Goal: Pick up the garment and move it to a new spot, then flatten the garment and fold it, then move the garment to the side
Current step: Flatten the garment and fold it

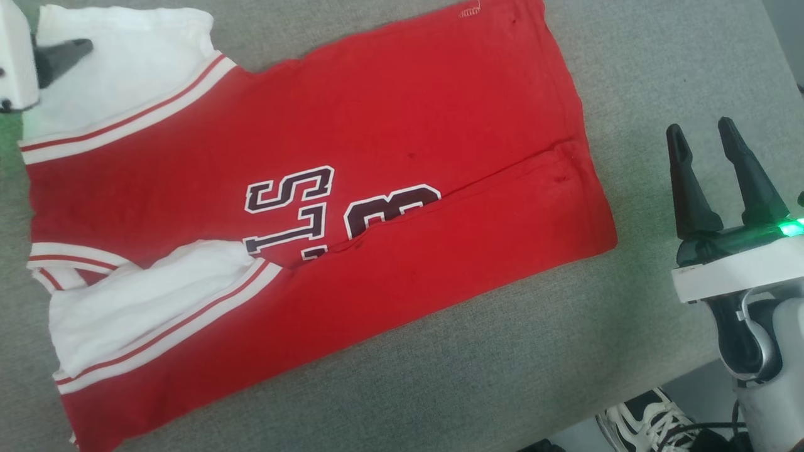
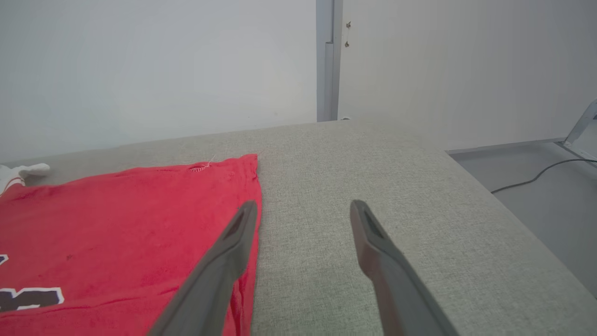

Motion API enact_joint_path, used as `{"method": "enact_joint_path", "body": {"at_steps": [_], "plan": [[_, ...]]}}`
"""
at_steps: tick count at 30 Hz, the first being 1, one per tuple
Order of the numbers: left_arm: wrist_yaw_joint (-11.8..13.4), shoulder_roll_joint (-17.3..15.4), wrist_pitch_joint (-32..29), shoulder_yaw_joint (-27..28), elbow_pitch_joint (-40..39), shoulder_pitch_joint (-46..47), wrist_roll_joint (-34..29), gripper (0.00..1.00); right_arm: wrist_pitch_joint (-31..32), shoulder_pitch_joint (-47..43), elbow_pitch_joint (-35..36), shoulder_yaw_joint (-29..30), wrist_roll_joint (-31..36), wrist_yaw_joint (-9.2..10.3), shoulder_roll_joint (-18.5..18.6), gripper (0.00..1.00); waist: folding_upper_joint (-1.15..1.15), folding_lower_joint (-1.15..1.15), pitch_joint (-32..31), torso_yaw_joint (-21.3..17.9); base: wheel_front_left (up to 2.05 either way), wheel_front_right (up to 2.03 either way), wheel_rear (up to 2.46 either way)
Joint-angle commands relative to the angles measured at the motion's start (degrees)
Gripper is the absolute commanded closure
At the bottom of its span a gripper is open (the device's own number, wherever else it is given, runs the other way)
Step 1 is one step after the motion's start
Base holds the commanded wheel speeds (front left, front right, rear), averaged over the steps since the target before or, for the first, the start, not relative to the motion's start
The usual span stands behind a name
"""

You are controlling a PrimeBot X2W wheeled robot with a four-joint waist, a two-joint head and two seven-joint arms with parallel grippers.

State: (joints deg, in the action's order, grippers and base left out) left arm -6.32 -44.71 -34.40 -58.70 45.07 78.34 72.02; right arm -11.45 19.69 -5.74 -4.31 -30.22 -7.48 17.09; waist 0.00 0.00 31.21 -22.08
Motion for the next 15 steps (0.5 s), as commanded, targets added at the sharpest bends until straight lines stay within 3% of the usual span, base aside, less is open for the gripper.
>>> {"method": "enact_joint_path", "body": {"at_steps": [1,3,4,5,10,15], "plan": [[-0.2,0.5,-1.6,-1.1,0.6,-0.6,-0.1,0.00,-0.4,0.7,0.0,-0.1,-0.4,-0.02,-0.1,0.00,0.00,0.00,0.6,-0.3,0.00,0.00,0.00],[-0.5,0.9,-3.5,-1.8,0.8,-0.2,-0.1,0.17,-0.2,1.3,-0.1,-0.4,-0.5,-0.02,0.2,0.00,0.00,0.00,1.1,-0.1,0.00,0.00,0.00],[-0.6,1.4,-4.1,-2.0,0.7,-0.1,0.3,0.67,0.1,1.5,0.0,-0.6,-0.7,-0.02,0.4,0.00,0.00,0.00,1.3,0.1,0.00,0.00,0.00],[-0.7,1.8,-4.5,-1.8,0.7,0.0,0.9,1.00,0.5,2.0,0.2,-1.0,-0.7,-0.02,0.7,0.00,0.00,0.00,1.6,0.3,0.00,0.00,0.00],[-1.0,2.9,-4.5,-1.7,0.6,1.2,1.1,1.00,5.8,7.3,0.4,-3.7,-0.8,-0.01,3.1,0.00,0.00,0.00,2.7,1.4,0.00,0.00,0.00],[-1.1,5.0,-3.6,-2.0,-0.6,3.2,0.7,1.00,18.4,17.3,-2.6,-7.6,-4.7,-0.01,7.1,0.00,0.00,0.00,4.9,4.2,0.00,0.00,0.00]]}}
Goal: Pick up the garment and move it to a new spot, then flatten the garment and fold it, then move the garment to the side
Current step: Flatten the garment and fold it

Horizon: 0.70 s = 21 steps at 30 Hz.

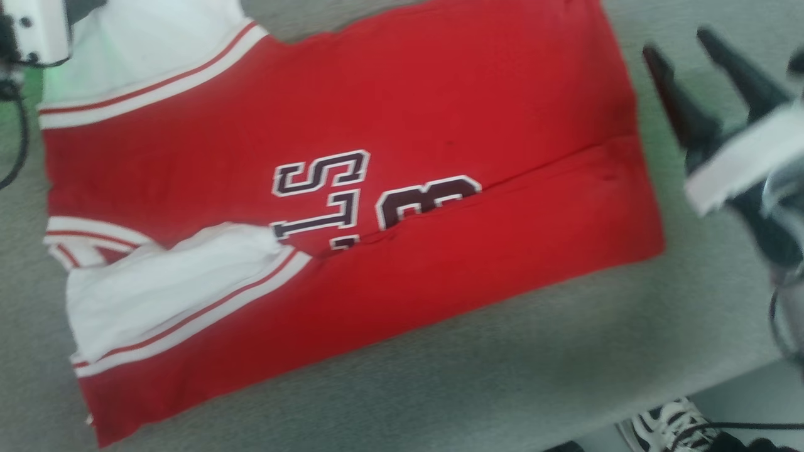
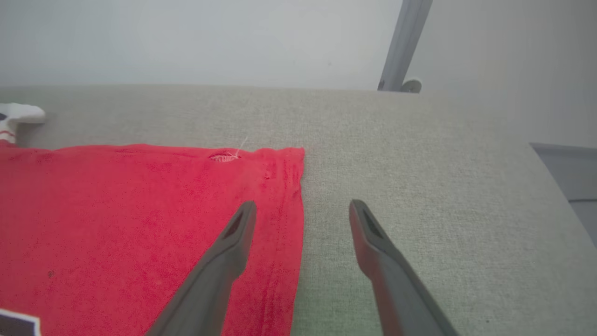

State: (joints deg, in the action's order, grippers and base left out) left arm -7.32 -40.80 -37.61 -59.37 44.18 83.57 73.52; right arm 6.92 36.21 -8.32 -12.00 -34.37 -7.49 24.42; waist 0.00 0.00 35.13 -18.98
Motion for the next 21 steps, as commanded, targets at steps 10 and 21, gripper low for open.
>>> {"method": "enact_joint_path", "body": {"at_steps": [10,21], "plan": [[-0.2,5.2,2.3,-4.4,-6.2,-0.3,-0.6,1.00,24.4,20.6,-13.9,-8.0,-8.8,-0.01,6.4,0.00,0.00,0.00,4.0,7.6,0.00,0.00,0.00],[-0.2,8.0,9.7,-6.7,-10.3,-0.3,0.8,1.00,29.2,24.9,-20.1,-11.7,-11.4,0.00,8.6,1.00,0.00,0.00,3.0,11.9,0.00,0.00,0.00]]}}
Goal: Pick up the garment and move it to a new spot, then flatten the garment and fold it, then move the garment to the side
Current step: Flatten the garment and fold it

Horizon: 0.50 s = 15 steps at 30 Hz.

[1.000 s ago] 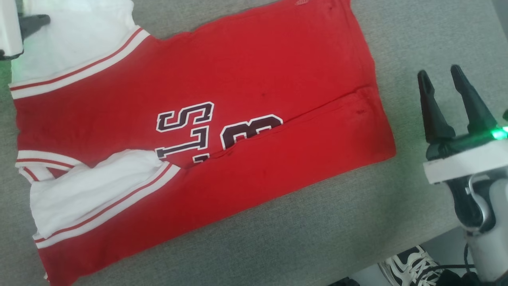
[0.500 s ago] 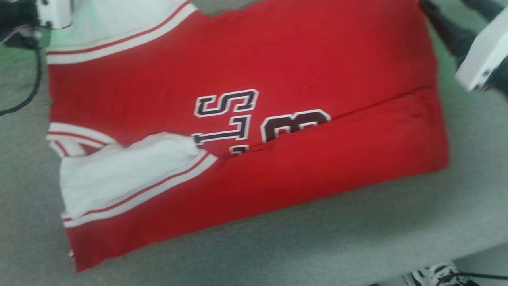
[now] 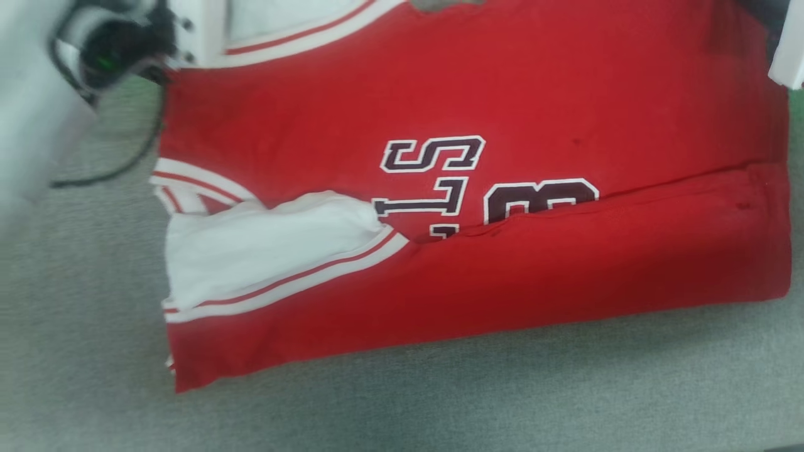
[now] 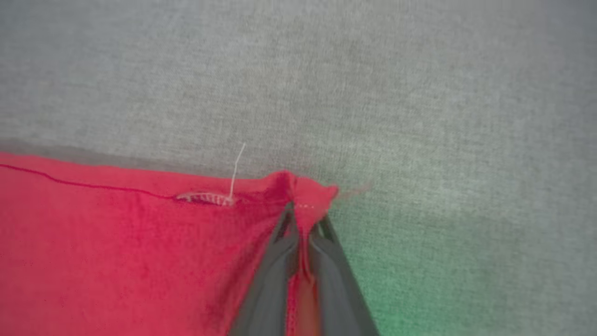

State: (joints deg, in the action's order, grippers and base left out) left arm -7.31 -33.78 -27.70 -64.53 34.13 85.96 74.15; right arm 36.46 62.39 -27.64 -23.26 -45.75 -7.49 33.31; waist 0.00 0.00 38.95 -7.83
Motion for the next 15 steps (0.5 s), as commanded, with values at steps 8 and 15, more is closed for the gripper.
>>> {"method": "enact_joint_path", "body": {"at_steps": [8,15], "plan": [[-0.2,-0.5,12.0,0.5,-7.9,-6.5,5.8,1.00,-11.2,-9.1,2.0,3.0,-3.1,0.00,2.7,1.00,0.00,0.00,-10.1,5.2,0.00,0.00,0.00],[-0.2,-10.9,21.7,-1.5,-24.1,-19.0,9.1,1.00,-12.9,-25.9,14.4,1.2,-6.1,0.00,8.5,1.00,0.00,0.00,-19.1,6.8,0.00,0.00,0.00]]}}
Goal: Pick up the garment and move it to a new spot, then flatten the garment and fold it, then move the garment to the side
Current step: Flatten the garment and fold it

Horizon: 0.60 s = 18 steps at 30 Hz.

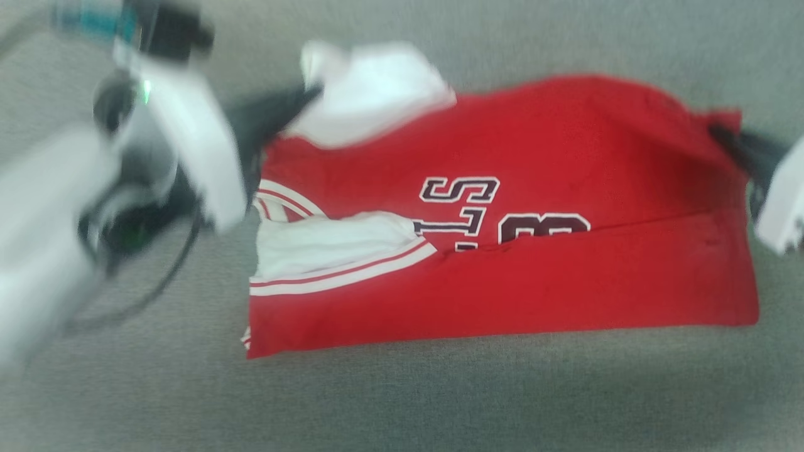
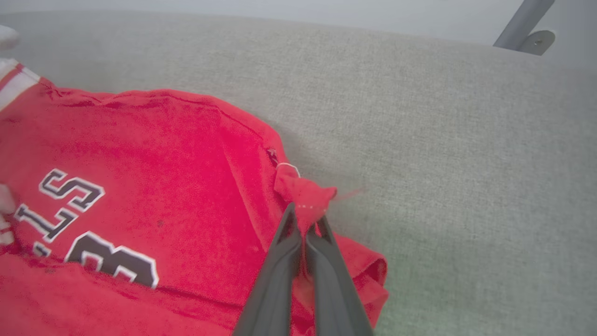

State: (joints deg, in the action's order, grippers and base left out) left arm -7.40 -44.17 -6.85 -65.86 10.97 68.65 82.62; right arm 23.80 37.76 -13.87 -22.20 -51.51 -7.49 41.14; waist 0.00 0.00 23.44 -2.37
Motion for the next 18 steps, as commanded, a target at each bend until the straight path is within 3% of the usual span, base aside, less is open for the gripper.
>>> {"method": "enact_joint_path", "body": {"at_steps": [1,6,10,13,18], "plan": [[-0.1,-2.1,2.4,-0.3,-3.0,-3.6,1.1,1.00,-0.4,-3.3,1.9,0.5,-0.6,0.00,1.6,1.00,0.00,0.00,-4.2,1.4,0.00,0.00,0.00],[-0.1,-8.6,11.5,-1.4,-12.4,-13.7,1.8,1.00,-1.3,-13.7,7.7,3.6,-1.8,-0.01,5.7,1.00,0.00,0.00,-6.6,1.9,0.00,0.00,0.00],[-0.1,-12.2,17.0,-3.0,-17.6,-20.5,2.1,1.00,-2.7,-20.8,10.2,7.6,-3.3,0.00,6.7,1.00,0.00,0.00,-7.0,2.1,0.00,0.00,0.00],[-0.1,-12.6,19.3,-3.7,-18.5,-24.5,2.6,1.00,-3.4,-24.5,11.0,9.5,-3.4,-0.01,6.3,1.00,0.00,0.00,-6.7,2.4,0.00,0.00,0.00],[-0.1,-9.5,20.6,-5.1,-13.2,-28.0,0.0,1.00,-4.3,-26.7,9.8,10.5,-1.5,0.00,4.9,1.00,0.00,0.00,-5.2,2.2,0.00,0.00,0.00]]}}
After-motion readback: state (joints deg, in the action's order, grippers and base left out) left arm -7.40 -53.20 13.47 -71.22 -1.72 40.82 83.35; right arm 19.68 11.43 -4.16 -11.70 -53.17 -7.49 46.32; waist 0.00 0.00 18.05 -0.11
